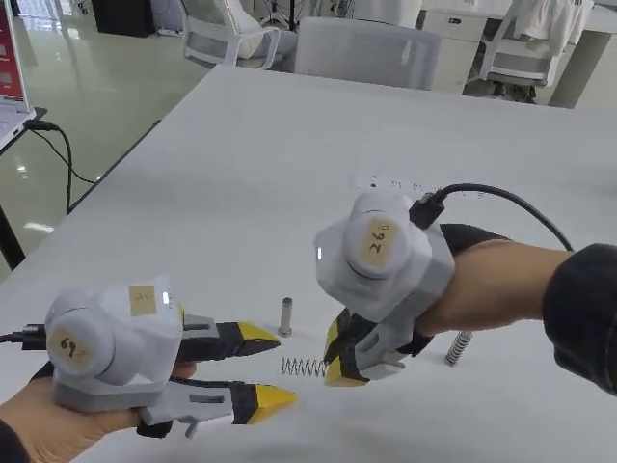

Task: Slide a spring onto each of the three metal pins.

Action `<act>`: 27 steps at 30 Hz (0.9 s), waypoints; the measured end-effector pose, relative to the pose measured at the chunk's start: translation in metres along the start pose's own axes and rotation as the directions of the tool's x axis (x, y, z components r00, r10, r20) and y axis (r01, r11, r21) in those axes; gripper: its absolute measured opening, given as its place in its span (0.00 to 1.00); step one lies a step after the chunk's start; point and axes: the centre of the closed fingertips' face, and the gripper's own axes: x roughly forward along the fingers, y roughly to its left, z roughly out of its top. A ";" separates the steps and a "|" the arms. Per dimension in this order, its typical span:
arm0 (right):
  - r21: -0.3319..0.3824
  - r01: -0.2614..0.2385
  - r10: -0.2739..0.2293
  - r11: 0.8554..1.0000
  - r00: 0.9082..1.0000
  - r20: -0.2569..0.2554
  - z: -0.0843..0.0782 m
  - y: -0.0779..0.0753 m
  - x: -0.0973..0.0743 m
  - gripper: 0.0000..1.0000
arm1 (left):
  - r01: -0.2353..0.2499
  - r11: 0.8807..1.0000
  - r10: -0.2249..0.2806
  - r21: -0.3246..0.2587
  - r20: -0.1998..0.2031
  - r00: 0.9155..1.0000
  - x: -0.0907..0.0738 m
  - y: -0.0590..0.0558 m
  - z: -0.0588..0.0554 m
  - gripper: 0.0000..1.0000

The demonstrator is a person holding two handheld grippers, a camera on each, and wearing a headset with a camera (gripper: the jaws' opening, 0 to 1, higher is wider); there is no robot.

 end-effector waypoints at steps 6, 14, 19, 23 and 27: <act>-0.012 -0.015 0.015 1.000 1.000 -0.008 -0.002 0.006 -0.002 0.13 | 0.031 0.999 -0.031 0.017 0.005 1.000 0.005 -0.007 0.004 0.24; -0.033 -0.023 0.022 0.999 1.000 -0.015 -0.004 0.009 -0.006 0.13 | 0.058 0.998 -0.059 0.035 0.007 0.998 0.009 -0.013 0.007 0.17; -0.050 -0.033 0.032 0.998 0.999 -0.016 -0.004 0.013 -0.008 0.13 | 0.079 0.996 -0.079 0.044 -0.002 0.997 0.011 -0.018 0.007 0.14; -0.066 -0.042 0.041 0.997 0.999 -0.023 -0.005 0.016 -0.008 0.13 | 0.091 0.995 -0.091 0.050 -0.002 0.996 0.012 -0.021 0.008 0.10; -0.069 -0.047 0.045 0.997 0.999 -0.026 -0.006 0.017 -0.008 0.13 | 0.097 0.994 -0.097 0.054 -0.007 0.995 0.013 -0.023 0.007 0.10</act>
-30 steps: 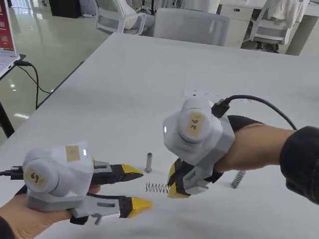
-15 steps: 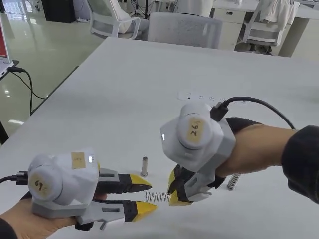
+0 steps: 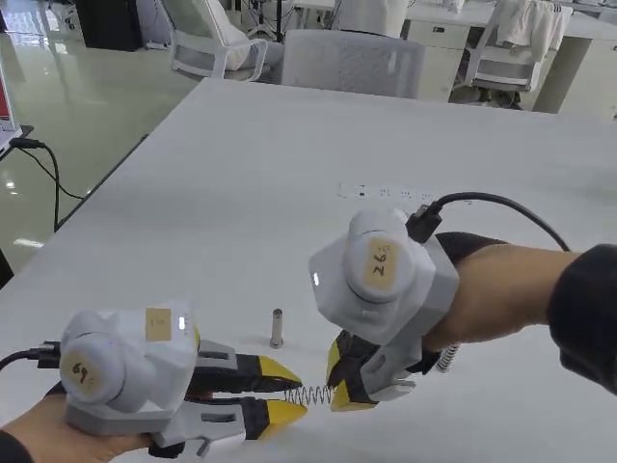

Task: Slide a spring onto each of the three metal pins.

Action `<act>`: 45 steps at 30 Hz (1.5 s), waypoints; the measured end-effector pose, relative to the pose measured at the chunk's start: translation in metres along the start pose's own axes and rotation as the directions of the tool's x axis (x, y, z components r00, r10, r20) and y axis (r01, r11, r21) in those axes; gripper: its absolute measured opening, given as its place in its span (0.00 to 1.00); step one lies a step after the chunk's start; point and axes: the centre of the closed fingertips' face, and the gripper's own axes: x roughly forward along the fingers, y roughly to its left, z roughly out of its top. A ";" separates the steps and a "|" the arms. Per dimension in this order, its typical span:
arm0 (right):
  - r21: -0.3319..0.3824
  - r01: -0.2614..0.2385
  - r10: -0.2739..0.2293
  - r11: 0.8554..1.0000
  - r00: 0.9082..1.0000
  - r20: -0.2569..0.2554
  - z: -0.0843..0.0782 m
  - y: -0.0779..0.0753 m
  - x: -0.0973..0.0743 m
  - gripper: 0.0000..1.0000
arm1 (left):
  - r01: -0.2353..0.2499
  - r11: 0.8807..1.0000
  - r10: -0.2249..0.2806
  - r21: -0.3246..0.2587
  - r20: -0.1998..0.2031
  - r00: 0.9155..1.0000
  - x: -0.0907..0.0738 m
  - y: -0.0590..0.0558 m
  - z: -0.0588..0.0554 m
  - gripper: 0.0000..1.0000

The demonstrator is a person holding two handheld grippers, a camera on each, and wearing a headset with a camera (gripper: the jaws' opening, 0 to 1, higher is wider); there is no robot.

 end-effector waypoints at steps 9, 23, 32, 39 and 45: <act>0.011 0.009 -0.010 1.000 1.000 0.020 0.005 -0.001 -0.006 0.13 | 0.002 1.000 -0.002 0.017 -0.017 1.000 0.001 0.000 -0.003 0.09; 0.001 0.054 -0.054 0.999 0.996 0.073 0.027 -0.006 -0.020 0.12 | -0.005 1.000 0.005 0.013 -0.008 1.000 0.002 0.002 -0.003 0.08; -0.011 0.070 -0.068 0.997 0.992 0.105 0.039 -0.007 -0.024 0.12 | -0.013 1.000 0.013 0.008 0.011 1.000 0.001 0.004 0.002 0.08; -0.007 0.067 -0.066 0.998 0.992 0.109 0.041 -0.008 -0.023 0.13 | -0.017 1.000 0.017 0.012 0.014 1.000 0.001 0.004 0.002 0.08; 0.002 0.060 -0.060 0.998 0.994 0.096 0.037 -0.008 -0.019 0.13 | -0.017 1.000 0.017 0.011 0.027 0.999 0.001 0.004 0.005 0.08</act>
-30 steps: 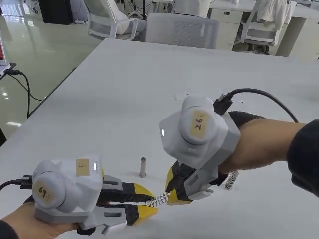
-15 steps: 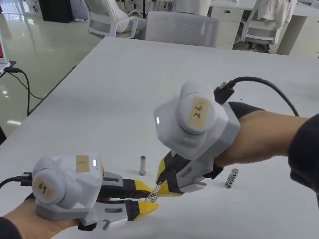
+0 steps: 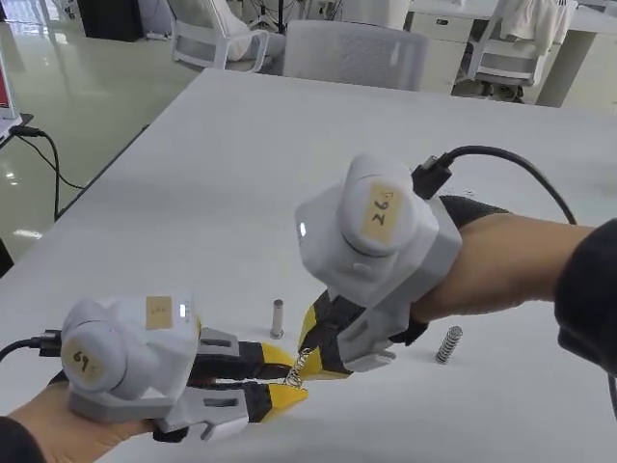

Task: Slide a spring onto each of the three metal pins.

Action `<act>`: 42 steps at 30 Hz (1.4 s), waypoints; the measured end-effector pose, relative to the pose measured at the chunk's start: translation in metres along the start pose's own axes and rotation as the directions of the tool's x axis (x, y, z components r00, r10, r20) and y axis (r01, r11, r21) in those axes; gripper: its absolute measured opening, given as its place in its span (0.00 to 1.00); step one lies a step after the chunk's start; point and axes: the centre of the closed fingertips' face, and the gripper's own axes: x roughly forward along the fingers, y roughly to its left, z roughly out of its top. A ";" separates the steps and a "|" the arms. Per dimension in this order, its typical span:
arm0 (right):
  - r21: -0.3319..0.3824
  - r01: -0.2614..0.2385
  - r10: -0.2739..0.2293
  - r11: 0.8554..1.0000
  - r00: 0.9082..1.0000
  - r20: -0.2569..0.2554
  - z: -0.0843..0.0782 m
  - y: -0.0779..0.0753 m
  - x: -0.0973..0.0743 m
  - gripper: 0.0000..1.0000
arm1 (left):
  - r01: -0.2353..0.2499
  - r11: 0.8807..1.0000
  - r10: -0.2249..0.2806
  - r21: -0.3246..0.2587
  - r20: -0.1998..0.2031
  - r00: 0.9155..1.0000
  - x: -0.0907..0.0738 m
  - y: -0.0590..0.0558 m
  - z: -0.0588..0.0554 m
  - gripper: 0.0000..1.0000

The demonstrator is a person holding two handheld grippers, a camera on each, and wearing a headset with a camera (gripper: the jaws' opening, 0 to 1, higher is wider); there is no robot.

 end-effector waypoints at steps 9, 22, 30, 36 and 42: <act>0.016 -0.002 0.002 1.000 1.000 0.005 -0.001 -0.001 0.003 0.14 | -0.006 1.000 0.006 0.002 0.025 1.000 0.000 0.001 0.008 0.08; 0.033 -0.003 0.002 0.999 1.000 0.008 -0.001 -0.002 0.001 0.13 | -0.011 1.000 0.011 0.005 0.044 0.999 -0.001 0.002 0.014 0.08; 0.038 -0.003 0.003 0.999 1.000 -0.003 -0.002 -0.002 0.002 0.13 | -0.012 1.000 0.012 0.002 0.047 0.999 0.000 0.003 0.012 0.08; 0.038 -0.002 0.002 0.999 1.000 -0.012 -0.003 -0.003 0.004 0.13 | -0.016 1.000 0.016 -0.002 0.046 0.999 0.001 0.003 0.010 0.08; 0.041 0.004 -0.004 0.999 1.000 -0.020 -0.005 -0.005 0.003 0.13 | -0.024 1.000 0.024 -0.004 0.024 0.999 0.000 0.004 0.003 0.10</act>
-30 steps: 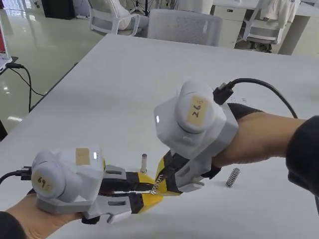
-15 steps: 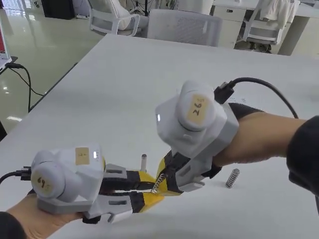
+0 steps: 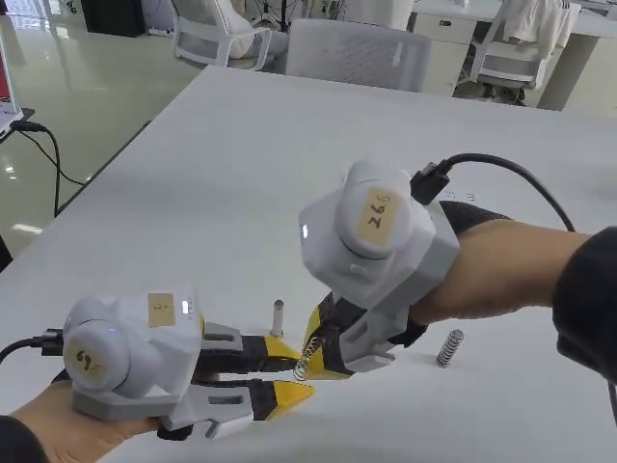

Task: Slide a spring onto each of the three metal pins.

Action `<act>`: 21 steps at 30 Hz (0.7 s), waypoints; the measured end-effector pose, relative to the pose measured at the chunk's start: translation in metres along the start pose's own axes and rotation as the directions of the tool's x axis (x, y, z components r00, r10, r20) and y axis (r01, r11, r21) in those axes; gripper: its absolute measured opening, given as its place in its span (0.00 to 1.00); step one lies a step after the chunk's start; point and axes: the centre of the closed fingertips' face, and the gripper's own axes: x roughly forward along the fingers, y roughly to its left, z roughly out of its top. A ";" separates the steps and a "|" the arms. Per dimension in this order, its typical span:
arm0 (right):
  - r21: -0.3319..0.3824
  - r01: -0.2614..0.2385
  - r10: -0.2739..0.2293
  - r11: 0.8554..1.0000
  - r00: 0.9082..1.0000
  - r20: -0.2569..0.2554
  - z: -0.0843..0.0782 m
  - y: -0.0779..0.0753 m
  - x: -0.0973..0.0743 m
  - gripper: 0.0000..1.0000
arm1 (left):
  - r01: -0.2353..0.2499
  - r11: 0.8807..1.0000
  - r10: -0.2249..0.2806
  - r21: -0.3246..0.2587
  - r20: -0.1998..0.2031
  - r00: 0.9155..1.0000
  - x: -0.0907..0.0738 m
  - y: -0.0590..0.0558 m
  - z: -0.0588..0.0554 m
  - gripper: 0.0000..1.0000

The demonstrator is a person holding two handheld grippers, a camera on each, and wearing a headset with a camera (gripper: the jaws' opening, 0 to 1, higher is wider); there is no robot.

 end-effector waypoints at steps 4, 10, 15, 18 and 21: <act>-0.002 0.001 -0.001 1.000 1.000 -0.005 -0.001 0.000 0.001 0.13 | -0.006 1.000 0.006 0.004 0.005 1.000 -0.001 0.001 0.001 0.08; -0.004 0.000 0.000 1.000 1.000 -0.005 0.001 0.001 0.001 0.13 | -0.003 1.000 0.003 0.002 0.008 1.000 0.000 0.000 0.002 0.08; -0.007 -0.001 0.001 1.000 1.000 -0.004 0.002 0.000 0.002 0.13 | -0.003 1.000 0.003 0.000 0.009 1.000 0.000 0.001 0.001 0.08; -0.006 -0.001 0.001 1.000 1.000 -0.006 0.002 -0.001 0.003 0.13 | -0.005 1.000 0.005 0.000 0.009 1.000 0.000 0.002 0.001 0.08; -0.006 0.000 0.000 1.000 1.000 -0.008 0.002 -0.002 0.003 0.13 | -0.008 1.000 0.008 -0.003 0.012 1.000 0.000 0.003 0.000 0.08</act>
